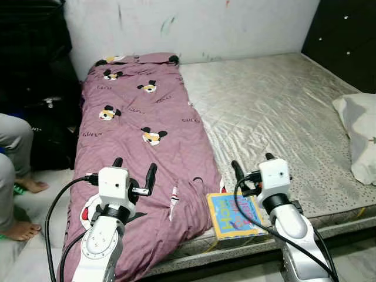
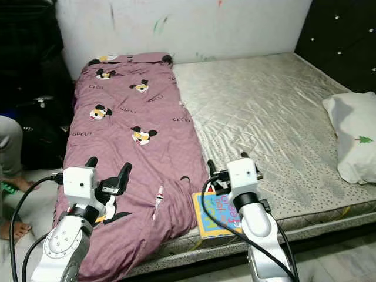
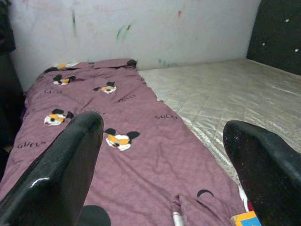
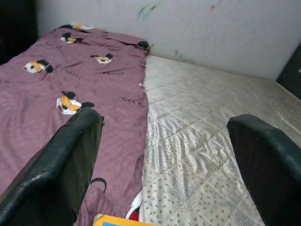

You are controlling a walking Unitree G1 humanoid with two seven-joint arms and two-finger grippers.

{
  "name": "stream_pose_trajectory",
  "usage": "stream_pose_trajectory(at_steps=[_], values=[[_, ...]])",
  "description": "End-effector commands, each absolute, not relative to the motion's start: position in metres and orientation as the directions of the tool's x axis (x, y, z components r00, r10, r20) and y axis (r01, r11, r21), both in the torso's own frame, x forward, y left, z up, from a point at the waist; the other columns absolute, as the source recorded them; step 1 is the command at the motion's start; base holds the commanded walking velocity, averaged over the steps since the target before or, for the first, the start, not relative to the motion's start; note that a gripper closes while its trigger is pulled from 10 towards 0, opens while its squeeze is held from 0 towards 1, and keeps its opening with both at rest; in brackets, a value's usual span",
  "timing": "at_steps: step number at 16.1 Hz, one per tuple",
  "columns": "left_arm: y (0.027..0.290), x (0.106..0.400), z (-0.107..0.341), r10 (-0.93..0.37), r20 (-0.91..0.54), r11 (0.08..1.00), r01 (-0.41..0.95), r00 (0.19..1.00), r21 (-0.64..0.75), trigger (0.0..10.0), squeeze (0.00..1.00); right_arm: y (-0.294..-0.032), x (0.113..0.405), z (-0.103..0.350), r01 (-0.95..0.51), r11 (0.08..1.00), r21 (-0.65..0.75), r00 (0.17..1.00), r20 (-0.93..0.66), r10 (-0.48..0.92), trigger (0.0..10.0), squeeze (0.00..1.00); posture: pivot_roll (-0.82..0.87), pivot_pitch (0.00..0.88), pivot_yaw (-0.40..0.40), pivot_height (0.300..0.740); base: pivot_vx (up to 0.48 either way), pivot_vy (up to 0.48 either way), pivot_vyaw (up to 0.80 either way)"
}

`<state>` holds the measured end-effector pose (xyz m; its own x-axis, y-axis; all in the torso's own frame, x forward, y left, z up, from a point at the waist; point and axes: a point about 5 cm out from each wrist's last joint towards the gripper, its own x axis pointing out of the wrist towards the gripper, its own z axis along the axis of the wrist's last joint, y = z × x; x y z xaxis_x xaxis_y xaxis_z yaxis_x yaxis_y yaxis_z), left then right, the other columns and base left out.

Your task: Clean up the room

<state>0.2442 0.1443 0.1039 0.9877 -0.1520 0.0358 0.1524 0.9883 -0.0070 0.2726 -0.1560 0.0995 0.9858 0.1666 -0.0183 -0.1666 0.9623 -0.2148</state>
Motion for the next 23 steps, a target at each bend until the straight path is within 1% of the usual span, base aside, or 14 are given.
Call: stream_pose_trajectory(at_steps=[1,3,5,6,7,9,12,14,19,20,23], values=[[0.147,0.245,0.101,-0.135,0.011,0.991,0.135,0.991,-0.001,10.0,0.00,-0.151,0.274,0.102,-0.187,0.955,-0.230,0.982,-0.007,0.191,10.0,0.00,-0.04,0.000,0.018,0.740,0.000,0.000,0.80],[0.147,0.247,0.100,-0.120,-0.002,0.993,0.120,0.993,0.017,10.0,0.00,-0.150,0.274,0.100,-0.189,0.957,-0.220,0.981,-0.006,0.192,10.0,0.00,-0.04,0.000,0.018,0.740,0.000,0.000,0.80],[0.143,0.248,0.102,-0.177,0.012,0.984,0.177,0.984,0.011,10.0,0.00,-0.150,0.274,0.100,-0.190,0.957,-0.219,0.981,-0.007,0.193,10.0,0.00,-0.04,0.000,0.018,0.740,0.000,0.000,0.80],[0.142,0.247,0.101,-0.183,0.012,0.983,0.183,0.983,0.004,10.0,0.00,-0.150,0.274,0.100,-0.190,0.958,-0.216,0.981,-0.006,0.193,10.0,0.00,-0.04,0.000,0.018,0.740,0.000,0.000,0.80],[0.142,0.248,0.101,-0.184,0.009,0.983,0.183,0.983,0.004,10.0,0.00,-0.150,0.274,0.098,-0.181,0.967,-0.177,0.983,-0.013,0.181,10.0,0.00,-0.05,0.000,0.018,0.740,0.000,0.000,0.00],[0.141,0.248,0.102,-0.193,0.009,0.981,0.193,0.981,0.002,10.0,0.00,-0.154,0.275,0.091,-0.151,0.957,-0.248,0.988,-0.055,0.142,10.0,0.00,-0.04,0.000,0.018,0.740,0.000,0.000,0.00],[0.140,0.247,0.101,-0.206,0.010,0.979,0.206,0.979,0.000,10.0,0.00,-0.154,0.276,0.093,-0.145,0.963,-0.225,0.989,-0.034,0.141,10.0,0.00,-0.05,0.001,0.019,0.740,0.000,0.000,0.00],[0.139,0.247,0.102,-0.211,0.010,0.977,0.211,0.977,-0.004,10.0,0.00,-0.152,0.276,0.093,-0.168,0.967,-0.189,0.986,-0.035,0.164,10.0,0.00,-0.05,0.002,0.018,0.740,0.000,-0.249,0.00],[0.140,0.247,0.103,-0.207,0.017,0.978,0.207,0.978,-0.008,10.0,0.00,-0.149,0.273,0.091,-0.192,0.967,-0.166,0.981,-0.040,0.188,10.0,0.00,-0.05,0.005,0.018,0.740,0.000,-0.325,0.00],[0.140,0.248,0.103,-0.210,0.016,0.978,0.210,0.978,-0.009,10.0,0.00,-0.148,0.273,0.091,-0.211,0.969,-0.127,0.977,-0.035,0.208,10.0,0.00,-0.05,0.005,0.018,0.740,0.000,-0.337,0.00],[0.140,0.248,0.103,-0.211,0.016,0.978,0.211,0.977,-0.008,10.0,0.00,-0.148,0.273,0.091,-0.209,0.968,-0.137,0.978,-0.043,0.205,10.0,0.00,-0.05,0.004,0.018,0.740,0.000,-0.321,0.00]])
